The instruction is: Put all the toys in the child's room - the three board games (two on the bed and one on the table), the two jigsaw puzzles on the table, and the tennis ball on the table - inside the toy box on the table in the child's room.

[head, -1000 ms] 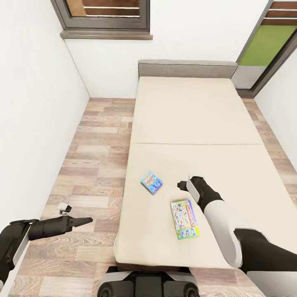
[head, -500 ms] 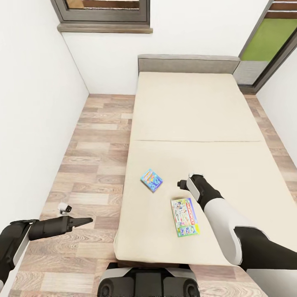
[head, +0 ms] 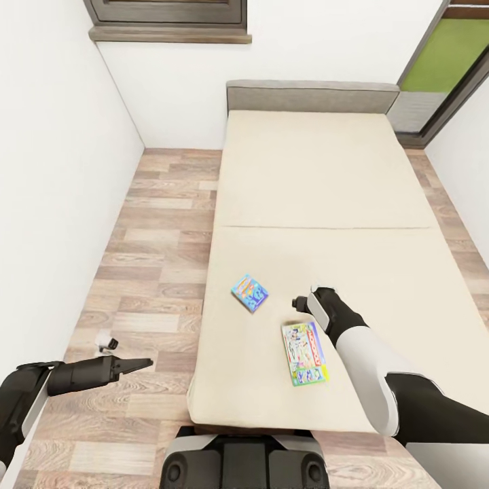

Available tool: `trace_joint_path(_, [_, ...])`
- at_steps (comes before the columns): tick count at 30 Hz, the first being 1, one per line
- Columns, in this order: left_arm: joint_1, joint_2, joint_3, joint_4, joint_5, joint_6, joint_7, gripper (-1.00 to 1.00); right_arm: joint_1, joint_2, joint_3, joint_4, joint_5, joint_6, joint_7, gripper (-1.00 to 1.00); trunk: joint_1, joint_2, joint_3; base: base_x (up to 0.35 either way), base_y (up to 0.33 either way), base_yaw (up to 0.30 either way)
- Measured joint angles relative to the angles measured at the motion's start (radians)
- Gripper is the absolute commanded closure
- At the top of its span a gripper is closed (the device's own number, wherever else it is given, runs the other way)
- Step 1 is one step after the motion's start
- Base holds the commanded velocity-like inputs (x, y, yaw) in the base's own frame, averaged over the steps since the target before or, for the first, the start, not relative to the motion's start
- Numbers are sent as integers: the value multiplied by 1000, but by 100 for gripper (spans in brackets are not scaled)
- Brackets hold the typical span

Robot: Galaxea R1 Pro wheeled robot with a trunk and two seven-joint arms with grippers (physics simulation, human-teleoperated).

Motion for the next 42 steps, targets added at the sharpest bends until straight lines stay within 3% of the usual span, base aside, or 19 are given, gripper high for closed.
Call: trace_joint_path(42, [0, -2, 0, 0, -4, 0, 0, -100, -51, -3, -1, -3, 1, 51, -3, -100, 0, 0, -70, 0, 0, 0])
